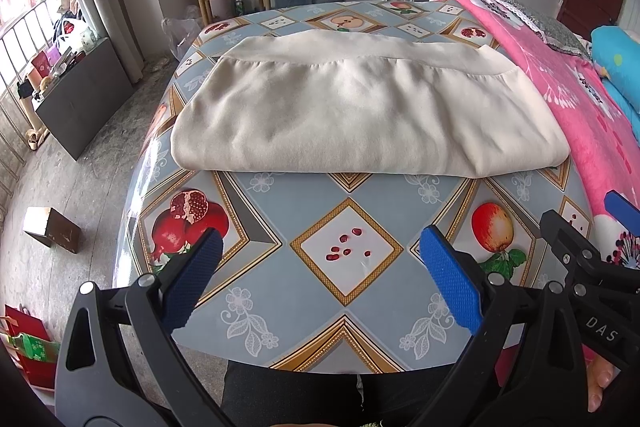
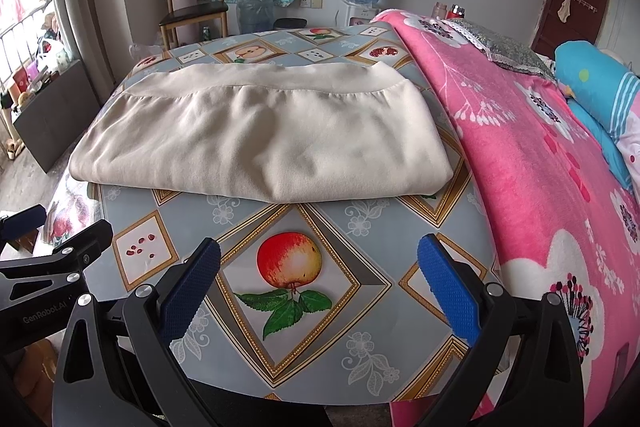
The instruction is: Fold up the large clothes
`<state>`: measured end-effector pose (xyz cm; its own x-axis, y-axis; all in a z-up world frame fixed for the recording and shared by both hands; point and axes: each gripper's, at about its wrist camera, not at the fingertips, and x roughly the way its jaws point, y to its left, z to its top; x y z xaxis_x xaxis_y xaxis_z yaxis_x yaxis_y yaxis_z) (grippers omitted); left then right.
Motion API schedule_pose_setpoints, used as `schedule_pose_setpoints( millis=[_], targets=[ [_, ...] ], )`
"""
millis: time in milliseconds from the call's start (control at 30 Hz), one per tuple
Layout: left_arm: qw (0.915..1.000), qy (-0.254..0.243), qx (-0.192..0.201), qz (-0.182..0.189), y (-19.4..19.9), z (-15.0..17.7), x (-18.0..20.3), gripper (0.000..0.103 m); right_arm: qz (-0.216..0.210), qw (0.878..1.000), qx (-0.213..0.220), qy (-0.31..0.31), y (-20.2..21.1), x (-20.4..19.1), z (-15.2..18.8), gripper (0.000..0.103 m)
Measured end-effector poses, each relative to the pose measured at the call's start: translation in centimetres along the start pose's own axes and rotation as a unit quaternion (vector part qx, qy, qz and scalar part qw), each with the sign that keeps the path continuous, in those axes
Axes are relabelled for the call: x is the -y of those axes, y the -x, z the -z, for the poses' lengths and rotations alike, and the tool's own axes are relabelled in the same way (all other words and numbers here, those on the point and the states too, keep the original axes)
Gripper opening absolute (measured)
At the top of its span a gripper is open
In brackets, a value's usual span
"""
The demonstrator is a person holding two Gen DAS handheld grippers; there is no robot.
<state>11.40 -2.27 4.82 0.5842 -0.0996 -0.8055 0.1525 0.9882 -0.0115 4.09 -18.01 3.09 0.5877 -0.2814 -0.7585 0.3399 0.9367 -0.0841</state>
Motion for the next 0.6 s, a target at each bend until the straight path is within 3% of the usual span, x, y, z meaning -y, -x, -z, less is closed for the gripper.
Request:
schedule_pose_setpoints(
  millis=[600],
  targets=[
    [1.0,0.0,0.0,0.0,0.01,-0.01,0.02,0.095,0.001,1.0,0.0,0.001,0.03,0.04,-0.06,0.096]
  ],
)
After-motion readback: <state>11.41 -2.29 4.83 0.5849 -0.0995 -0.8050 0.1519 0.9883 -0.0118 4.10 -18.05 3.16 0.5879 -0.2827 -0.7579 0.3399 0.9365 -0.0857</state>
